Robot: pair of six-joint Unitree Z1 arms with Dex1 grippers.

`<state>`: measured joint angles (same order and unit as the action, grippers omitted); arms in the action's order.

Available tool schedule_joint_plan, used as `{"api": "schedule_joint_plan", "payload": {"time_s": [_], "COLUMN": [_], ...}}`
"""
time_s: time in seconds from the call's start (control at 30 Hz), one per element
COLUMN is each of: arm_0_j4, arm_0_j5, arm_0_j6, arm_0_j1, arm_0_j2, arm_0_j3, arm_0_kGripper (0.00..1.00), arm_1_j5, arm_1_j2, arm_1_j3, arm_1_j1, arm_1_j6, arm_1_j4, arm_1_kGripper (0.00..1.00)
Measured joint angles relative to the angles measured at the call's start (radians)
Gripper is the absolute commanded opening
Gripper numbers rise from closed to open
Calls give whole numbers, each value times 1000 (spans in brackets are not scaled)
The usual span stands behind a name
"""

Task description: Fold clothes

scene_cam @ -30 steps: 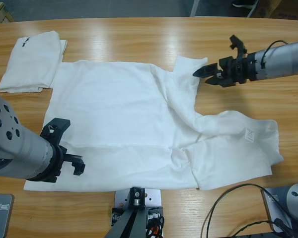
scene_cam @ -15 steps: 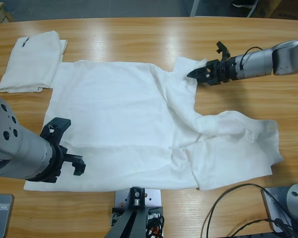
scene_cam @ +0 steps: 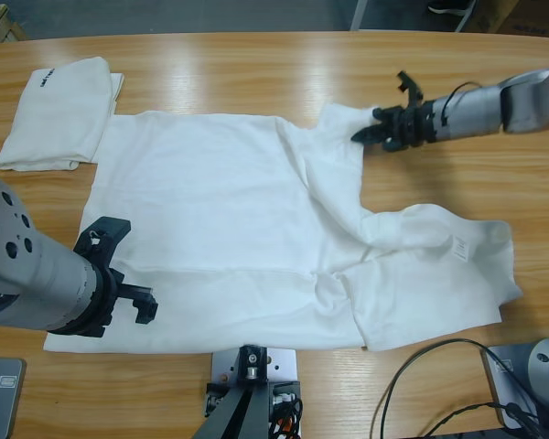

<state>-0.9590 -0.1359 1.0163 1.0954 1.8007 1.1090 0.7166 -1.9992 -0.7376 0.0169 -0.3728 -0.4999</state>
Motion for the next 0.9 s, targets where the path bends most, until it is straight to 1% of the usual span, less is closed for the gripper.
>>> {"api": "schedule_joint_plan", "payload": {"time_s": [0.07,0.13,0.2,0.3,0.47,0.57,0.67,0.73,0.83,0.9], "arm_0_j4": [0,0,0,0,0,0,0,0,0,1], "arm_0_j5": [0,0,0,0,0,0,0,0,0,0], "arm_0_j6": [-1,-4,-8,-11,-13,-13,-13,-13,-13,-13], "arm_0_j1": [0,2,4,8,20,24,24,24,25,25], "arm_0_j2": [0,0,0,0,0,0,0,0,0,0], "arm_0_j3": [0,-1,-1,-1,-7,-8,-9,-9,-10,-10], "arm_0_kGripper": [945,945,945,945,945,945,945,945,945,945], "arm_1_j5": [-101,-207,-296,-392,-472,-478,-477,-489,-533,-551], "arm_1_j2": [66,130,171,181,133,102,87,90,95,96], "arm_1_j3": [-51,-106,-151,-217,-371,-454,-507,-526,-531,-528], "arm_1_j1": [6,39,82,133,231,281,351,425,544,621], "arm_1_j6": [49,108,153,232,481,581,621,632,631,603], "arm_1_j4": [126,245,324,408,484,536,612,673,758,802], "arm_1_kGripper": [0,0,0,0,0,0,0,0,0,0]}}
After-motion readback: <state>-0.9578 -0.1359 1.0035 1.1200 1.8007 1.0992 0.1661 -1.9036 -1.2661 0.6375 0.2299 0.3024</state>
